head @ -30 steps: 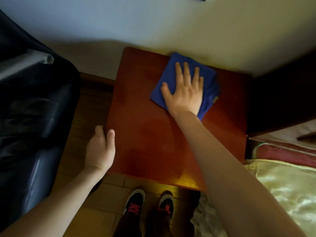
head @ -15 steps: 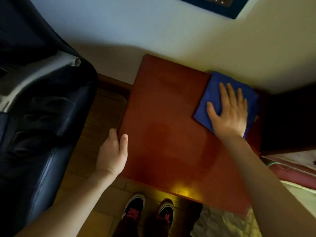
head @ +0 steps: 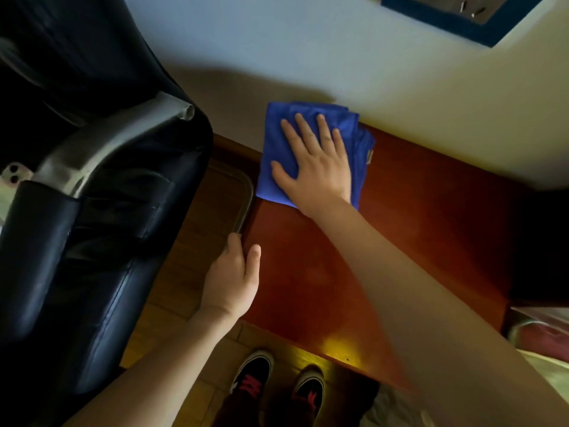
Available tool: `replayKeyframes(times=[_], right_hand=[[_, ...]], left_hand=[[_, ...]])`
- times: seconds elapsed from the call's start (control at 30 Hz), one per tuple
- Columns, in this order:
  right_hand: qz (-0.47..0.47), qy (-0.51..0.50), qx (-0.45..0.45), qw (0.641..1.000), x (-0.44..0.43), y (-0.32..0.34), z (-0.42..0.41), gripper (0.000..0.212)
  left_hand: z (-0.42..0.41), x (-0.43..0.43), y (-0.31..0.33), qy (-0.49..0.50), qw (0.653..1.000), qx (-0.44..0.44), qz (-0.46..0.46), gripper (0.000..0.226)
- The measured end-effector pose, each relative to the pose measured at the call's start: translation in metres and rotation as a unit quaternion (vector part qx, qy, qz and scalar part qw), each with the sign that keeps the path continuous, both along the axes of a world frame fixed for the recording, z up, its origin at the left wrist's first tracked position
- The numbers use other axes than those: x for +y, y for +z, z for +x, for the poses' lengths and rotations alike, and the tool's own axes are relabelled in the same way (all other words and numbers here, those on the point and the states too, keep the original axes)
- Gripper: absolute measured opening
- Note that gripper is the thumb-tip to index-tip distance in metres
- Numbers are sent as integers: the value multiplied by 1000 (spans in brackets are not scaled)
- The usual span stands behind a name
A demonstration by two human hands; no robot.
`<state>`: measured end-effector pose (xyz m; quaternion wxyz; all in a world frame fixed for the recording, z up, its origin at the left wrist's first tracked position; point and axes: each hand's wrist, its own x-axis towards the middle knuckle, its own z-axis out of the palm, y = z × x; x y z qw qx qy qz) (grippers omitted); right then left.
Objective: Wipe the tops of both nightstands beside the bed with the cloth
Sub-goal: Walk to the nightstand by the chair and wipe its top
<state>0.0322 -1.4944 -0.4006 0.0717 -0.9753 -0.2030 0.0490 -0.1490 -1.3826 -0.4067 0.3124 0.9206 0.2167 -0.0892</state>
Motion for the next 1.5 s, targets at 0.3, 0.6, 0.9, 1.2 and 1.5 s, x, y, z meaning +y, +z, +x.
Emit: replayKeyframes(times=[0.3, 0.6, 0.9, 1.2, 1.5], right_hand=[[-20, -252, -1, 967, -208, 5, -52, 72], [13, -375, -1, 927, -104, 1, -32, 74], [-16, -126, 23, 992, -122, 2, -190, 71], [-1, -154, 10, 988, -106, 2, -138, 71], [16, -143, 18, 989, -79, 7, -128, 70]], left_hand=[[0, -2, 2, 2, 1000, 0, -12, 38], [0, -2, -4, -7, 1000, -2, 0, 40], [-2, -1, -6, -3, 1000, 8, -21, 45], [-2, -2, -8, 7, 1000, 13, -7, 43], [-1, -2, -3, -1, 1000, 4, -6, 40]])
